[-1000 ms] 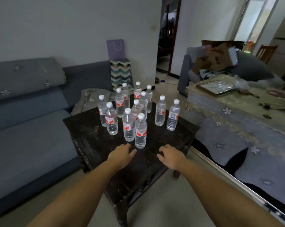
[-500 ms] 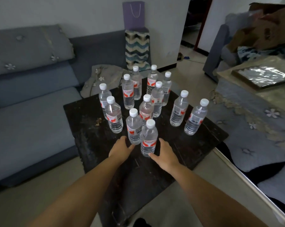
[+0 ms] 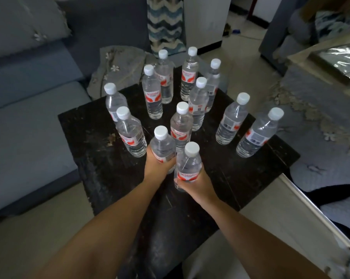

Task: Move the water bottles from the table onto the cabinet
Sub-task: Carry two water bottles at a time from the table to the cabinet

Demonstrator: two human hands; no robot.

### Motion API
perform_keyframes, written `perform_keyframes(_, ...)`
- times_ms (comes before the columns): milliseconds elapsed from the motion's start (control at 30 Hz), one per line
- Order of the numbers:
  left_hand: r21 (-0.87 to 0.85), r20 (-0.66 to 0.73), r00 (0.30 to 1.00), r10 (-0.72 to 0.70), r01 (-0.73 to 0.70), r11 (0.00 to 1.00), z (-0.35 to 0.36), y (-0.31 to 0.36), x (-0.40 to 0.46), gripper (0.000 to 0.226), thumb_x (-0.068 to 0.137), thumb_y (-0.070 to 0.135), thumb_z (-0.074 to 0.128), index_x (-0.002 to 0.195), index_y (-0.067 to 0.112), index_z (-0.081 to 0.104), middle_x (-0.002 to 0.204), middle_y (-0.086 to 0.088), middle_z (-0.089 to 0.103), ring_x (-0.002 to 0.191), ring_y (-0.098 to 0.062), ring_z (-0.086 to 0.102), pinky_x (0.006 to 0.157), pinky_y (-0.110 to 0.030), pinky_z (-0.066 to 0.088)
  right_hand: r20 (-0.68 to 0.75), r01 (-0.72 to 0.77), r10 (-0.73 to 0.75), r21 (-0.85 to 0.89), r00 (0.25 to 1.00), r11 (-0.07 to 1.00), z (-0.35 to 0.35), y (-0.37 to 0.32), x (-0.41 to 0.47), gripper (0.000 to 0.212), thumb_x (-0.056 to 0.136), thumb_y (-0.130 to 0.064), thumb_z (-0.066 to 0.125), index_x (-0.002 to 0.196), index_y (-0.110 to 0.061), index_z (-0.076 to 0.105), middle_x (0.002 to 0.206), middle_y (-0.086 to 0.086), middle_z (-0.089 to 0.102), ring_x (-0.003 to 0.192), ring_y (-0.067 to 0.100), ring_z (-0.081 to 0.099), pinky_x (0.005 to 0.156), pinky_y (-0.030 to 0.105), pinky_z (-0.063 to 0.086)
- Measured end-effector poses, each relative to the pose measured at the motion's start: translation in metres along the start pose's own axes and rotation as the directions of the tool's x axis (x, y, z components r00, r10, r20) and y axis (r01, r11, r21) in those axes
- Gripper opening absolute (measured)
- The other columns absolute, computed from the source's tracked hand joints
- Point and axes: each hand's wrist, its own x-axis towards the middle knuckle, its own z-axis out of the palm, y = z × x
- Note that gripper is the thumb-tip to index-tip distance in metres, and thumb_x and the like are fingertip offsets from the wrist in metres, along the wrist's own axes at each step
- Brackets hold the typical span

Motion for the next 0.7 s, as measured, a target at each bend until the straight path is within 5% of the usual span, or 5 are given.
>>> perform_keyframes(67, 0.030, -0.039, 0.998, -0.052, 0.054, 0.998, 0.005, 0.002, -0.001, 0.052, 0.067, 0.032, 0.083, 0.109, 0.026, 0.055, 0.100, 0.009, 0.068, 0.092, 0.000, 0.066, 0.082, -0.022, 0.052, -0.025, -0.008, 0.009, 0.023, 1.000, 1.000, -0.001, -0.001, 0.000, 0.073, 0.069, -0.012, 0.084, 0.129, -0.025, 0.046, 0.117, -0.009, 0.064, 0.096, -0.001, 0.064, 0.074, 0.005, 0.050)
perform_keyframes(167, 0.092, -0.027, 0.993, -0.118, 0.120, 0.988, 0.004, 0.001, -0.004, 0.071, 0.064, 0.045, 0.082, 0.124, 0.028, 0.049, 0.113, 0.009, 0.066, 0.103, -0.012, 0.065, 0.090, -0.033, 0.051, -0.069, -0.036, 0.040, 0.053, 0.997, 0.998, -0.004, 0.000, -0.002, 0.074, 0.067, -0.017, 0.084, 0.131, -0.025, 0.047, 0.119, -0.006, 0.065, 0.109, 0.006, 0.063, 0.095, 0.022, 0.051)
perform_keyframes(467, 0.261, 0.172, 0.978, -0.121, 0.073, 0.963, 0.041, 0.034, -0.044, 0.065, 0.075, 0.027, 0.079, 0.130, 0.019, 0.046, 0.130, -0.004, 0.060, 0.119, -0.023, 0.057, 0.098, -0.031, 0.042, -0.311, -0.176, 0.173, 0.021, 0.934, 0.984, -0.079, 0.011, -0.041, 0.076, 0.073, -0.021, 0.081, 0.138, -0.017, 0.041, 0.134, 0.004, 0.055, 0.126, 0.023, 0.054, 0.108, 0.037, 0.042)
perform_keyframes(600, 0.301, 0.307, 0.948, -0.085, -0.012, 0.954, 0.084, 0.058, -0.069, 0.060, 0.075, 0.029, 0.079, 0.125, 0.016, 0.047, 0.124, -0.006, 0.062, 0.113, -0.026, 0.060, 0.094, -0.033, 0.044, -0.426, -0.187, 0.200, 0.073, 0.882, 0.980, -0.134, 0.036, -0.087, 0.068, 0.072, -0.022, 0.082, 0.130, -0.016, 0.048, 0.125, 0.006, 0.062, 0.114, 0.025, 0.061, 0.102, 0.043, 0.049)
perform_keyframes(700, 0.322, 0.451, 0.890, -0.064, -0.095, 0.942, 0.123, 0.077, -0.105, 0.060, 0.074, 0.028, 0.078, 0.124, 0.016, 0.047, 0.117, -0.004, 0.063, 0.105, -0.022, 0.061, 0.093, -0.034, 0.049, -0.518, -0.196, 0.230, 0.119, 0.824, 0.973, -0.176, 0.056, -0.137, 0.057, 0.074, -0.020, 0.081, 0.124, -0.013, 0.054, 0.115, 0.005, 0.066, 0.106, 0.023, 0.064, 0.089, 0.032, 0.051)
